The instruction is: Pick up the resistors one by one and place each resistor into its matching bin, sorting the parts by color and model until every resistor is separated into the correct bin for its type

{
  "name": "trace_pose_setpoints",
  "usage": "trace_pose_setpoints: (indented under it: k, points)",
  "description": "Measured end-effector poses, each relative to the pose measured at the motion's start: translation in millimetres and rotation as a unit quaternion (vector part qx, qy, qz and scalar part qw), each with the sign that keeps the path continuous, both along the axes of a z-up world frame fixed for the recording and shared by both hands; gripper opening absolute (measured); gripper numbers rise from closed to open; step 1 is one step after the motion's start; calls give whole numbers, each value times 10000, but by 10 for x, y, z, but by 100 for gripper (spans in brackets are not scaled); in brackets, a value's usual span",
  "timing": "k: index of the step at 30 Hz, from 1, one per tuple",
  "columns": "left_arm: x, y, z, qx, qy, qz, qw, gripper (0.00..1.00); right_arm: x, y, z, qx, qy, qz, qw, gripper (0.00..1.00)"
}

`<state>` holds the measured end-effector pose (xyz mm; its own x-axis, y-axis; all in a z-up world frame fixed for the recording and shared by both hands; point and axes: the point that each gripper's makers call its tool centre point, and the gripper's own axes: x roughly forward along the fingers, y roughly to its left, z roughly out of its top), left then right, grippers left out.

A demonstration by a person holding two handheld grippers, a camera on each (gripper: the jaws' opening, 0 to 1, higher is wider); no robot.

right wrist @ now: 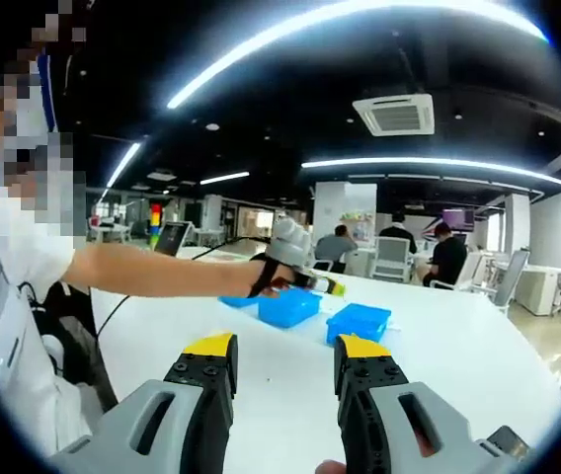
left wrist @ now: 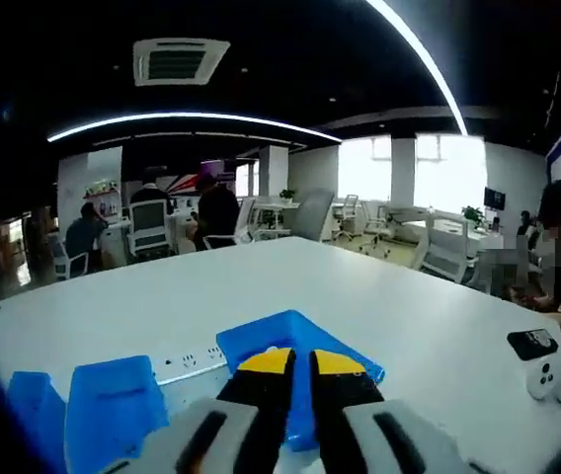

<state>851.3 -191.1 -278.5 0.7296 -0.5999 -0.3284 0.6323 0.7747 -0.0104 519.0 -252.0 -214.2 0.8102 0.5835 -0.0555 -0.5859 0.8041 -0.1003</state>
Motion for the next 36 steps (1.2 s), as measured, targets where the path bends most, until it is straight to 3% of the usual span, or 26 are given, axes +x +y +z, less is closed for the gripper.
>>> trace_pose_setpoints:
  k: [2, 4, 9, 14, 23, 25, 31, 36]
  points:
    - [-2, -10, -47, 122, -19, -36, 9999, 47, -2, -11, 2, 13, -4, -11, 10000, 41]
    - [-57, -31, -87, 210, -19, -165, 9996, 56, -9, -20, 5, 32, -12, -25, 10000, 41]
    - [-89, 65, 23, 204, -125, -130, 9996, 55, -15, -11, 11, 33, -21, -18, 10000, 41]
    - [-243, 186, 214, 46, -278, -249, 9993, 53, -35, 14, 39, 20, -61, 19, 10000, 41]
    - [-909, 775, 540, -566, -448, -572, 9957, 51, -46, 59, 42, -2, -63, 61, 10000, 41]
    - [-1149, 1013, 601, -784, -514, -591, 9938, 51, -43, 65, 49, 4, -62, 73, 10000, 41]
    - [-1706, 1671, 719, -1413, -647, -402, 9870, 51, -35, 81, 72, 60, -73, 74, 9999, 42]
    - [-2147, 2052, 649, -1536, -814, -284, 9844, 51, -27, 84, 65, 37, -42, 60, 10000, 42]
